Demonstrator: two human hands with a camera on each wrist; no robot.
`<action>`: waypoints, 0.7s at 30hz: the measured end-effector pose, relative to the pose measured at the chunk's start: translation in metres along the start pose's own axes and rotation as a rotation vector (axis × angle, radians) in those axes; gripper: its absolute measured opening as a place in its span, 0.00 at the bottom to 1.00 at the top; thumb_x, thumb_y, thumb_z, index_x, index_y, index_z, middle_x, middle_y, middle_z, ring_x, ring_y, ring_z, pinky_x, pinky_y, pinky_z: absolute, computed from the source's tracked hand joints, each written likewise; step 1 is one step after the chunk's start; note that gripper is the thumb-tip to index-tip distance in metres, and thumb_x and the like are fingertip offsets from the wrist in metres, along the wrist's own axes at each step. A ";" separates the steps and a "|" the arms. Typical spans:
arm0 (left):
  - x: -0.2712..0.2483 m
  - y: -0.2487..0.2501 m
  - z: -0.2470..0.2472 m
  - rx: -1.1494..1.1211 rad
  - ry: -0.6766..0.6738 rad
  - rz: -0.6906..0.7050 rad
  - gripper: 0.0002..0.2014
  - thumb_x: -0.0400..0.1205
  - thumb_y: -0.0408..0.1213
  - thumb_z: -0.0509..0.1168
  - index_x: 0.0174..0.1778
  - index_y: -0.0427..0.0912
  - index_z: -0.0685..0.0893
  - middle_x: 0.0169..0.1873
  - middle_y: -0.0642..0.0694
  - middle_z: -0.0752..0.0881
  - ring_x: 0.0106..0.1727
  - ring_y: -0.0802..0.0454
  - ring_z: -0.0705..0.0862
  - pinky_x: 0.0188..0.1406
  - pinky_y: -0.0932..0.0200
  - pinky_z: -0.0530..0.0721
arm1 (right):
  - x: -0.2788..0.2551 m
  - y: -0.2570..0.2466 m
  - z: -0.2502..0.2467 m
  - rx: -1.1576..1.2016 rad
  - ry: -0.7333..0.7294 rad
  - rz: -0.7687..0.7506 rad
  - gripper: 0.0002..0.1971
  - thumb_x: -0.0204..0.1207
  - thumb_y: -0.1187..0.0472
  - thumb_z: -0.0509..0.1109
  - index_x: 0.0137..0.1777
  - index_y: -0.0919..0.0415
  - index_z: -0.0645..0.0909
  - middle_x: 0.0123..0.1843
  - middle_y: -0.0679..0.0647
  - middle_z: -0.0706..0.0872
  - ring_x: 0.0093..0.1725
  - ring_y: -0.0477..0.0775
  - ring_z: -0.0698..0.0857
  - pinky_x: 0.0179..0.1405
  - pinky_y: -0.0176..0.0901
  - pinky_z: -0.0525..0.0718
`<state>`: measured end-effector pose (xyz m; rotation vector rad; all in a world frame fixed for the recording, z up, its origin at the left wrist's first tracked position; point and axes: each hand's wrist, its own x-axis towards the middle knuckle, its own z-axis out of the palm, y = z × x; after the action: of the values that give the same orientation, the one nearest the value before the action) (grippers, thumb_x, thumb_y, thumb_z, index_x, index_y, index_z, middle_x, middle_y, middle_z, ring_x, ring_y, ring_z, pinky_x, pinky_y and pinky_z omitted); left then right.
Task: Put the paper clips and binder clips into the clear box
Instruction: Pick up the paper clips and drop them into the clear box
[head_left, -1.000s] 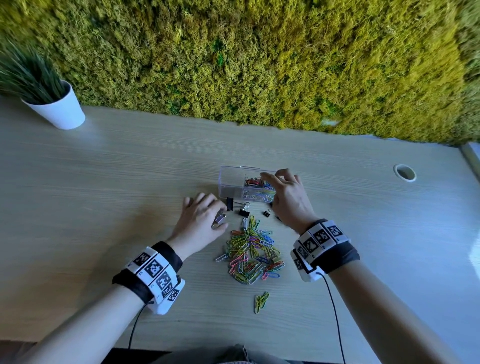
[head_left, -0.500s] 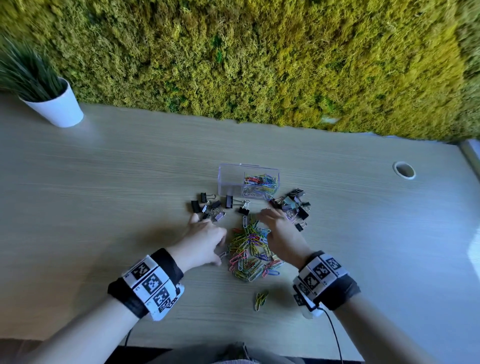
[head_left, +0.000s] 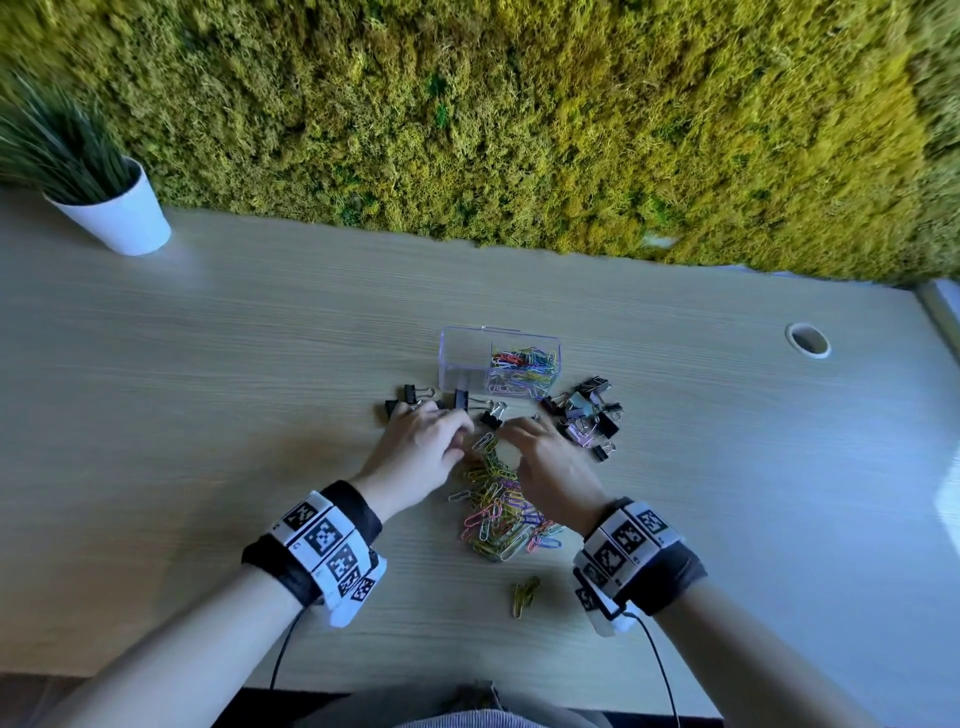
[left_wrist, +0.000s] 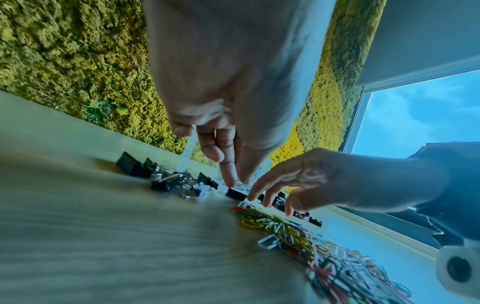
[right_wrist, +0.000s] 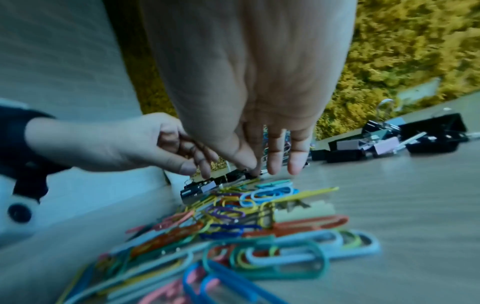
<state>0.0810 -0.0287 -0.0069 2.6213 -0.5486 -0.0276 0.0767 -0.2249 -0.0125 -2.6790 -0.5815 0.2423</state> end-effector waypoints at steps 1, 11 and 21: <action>0.001 -0.002 -0.001 0.001 0.009 -0.006 0.13 0.73 0.36 0.74 0.52 0.48 0.83 0.41 0.55 0.87 0.46 0.52 0.81 0.48 0.52 0.70 | 0.001 -0.003 0.002 -0.024 -0.021 -0.064 0.34 0.66 0.79 0.57 0.72 0.54 0.72 0.71 0.49 0.77 0.63 0.53 0.74 0.56 0.46 0.81; -0.010 -0.006 0.014 0.006 -0.189 0.029 0.32 0.77 0.38 0.71 0.76 0.49 0.66 0.62 0.54 0.83 0.62 0.53 0.80 0.62 0.52 0.70 | -0.013 -0.001 -0.012 -0.048 -0.075 -0.093 0.27 0.72 0.52 0.71 0.71 0.53 0.73 0.68 0.50 0.77 0.66 0.51 0.73 0.56 0.40 0.76; -0.009 -0.015 0.000 -0.144 -0.081 0.000 0.27 0.76 0.34 0.72 0.71 0.48 0.73 0.48 0.58 0.86 0.45 0.60 0.84 0.60 0.53 0.75 | -0.007 -0.018 0.003 -0.082 -0.172 -0.069 0.32 0.67 0.46 0.74 0.72 0.45 0.70 0.53 0.51 0.76 0.53 0.50 0.75 0.42 0.36 0.74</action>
<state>0.0779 -0.0129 -0.0142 2.4884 -0.5535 -0.1674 0.0628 -0.2119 -0.0074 -2.7276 -0.7496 0.4418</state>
